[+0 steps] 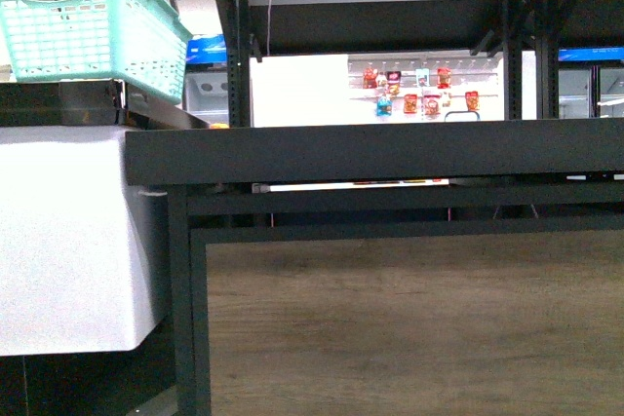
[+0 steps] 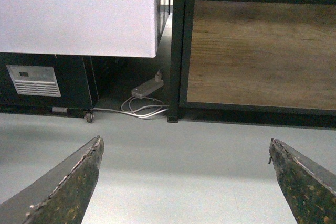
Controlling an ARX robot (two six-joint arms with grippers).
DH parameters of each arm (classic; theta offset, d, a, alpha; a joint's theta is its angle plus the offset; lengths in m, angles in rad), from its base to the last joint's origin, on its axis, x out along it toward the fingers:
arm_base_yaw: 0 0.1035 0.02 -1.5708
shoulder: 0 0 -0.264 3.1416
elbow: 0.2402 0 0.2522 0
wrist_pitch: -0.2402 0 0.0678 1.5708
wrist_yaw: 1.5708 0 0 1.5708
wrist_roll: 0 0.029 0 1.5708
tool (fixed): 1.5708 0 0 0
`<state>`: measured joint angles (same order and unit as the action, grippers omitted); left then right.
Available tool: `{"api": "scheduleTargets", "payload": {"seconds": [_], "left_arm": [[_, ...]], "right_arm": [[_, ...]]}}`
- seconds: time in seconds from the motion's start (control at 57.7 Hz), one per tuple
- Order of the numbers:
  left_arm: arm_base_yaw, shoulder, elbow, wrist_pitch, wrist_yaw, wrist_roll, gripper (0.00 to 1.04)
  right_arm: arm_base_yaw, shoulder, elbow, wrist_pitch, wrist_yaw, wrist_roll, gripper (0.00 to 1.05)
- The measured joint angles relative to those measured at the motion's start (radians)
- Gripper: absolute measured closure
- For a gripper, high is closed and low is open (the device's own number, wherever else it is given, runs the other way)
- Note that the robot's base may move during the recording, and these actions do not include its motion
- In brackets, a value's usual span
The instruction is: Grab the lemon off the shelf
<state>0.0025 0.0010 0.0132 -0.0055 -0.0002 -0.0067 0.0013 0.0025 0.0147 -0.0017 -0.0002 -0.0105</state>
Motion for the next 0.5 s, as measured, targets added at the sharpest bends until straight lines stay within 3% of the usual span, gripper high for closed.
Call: {"api": "scheduleTargets", "payload": {"seconds": [0.502], "left_arm": [[0.0, 0.0, 0.0, 0.0, 0.0, 0.0, 0.08]], "right_arm": [[0.0, 0.0, 0.0, 0.0, 0.0, 0.0, 0.07]]}}
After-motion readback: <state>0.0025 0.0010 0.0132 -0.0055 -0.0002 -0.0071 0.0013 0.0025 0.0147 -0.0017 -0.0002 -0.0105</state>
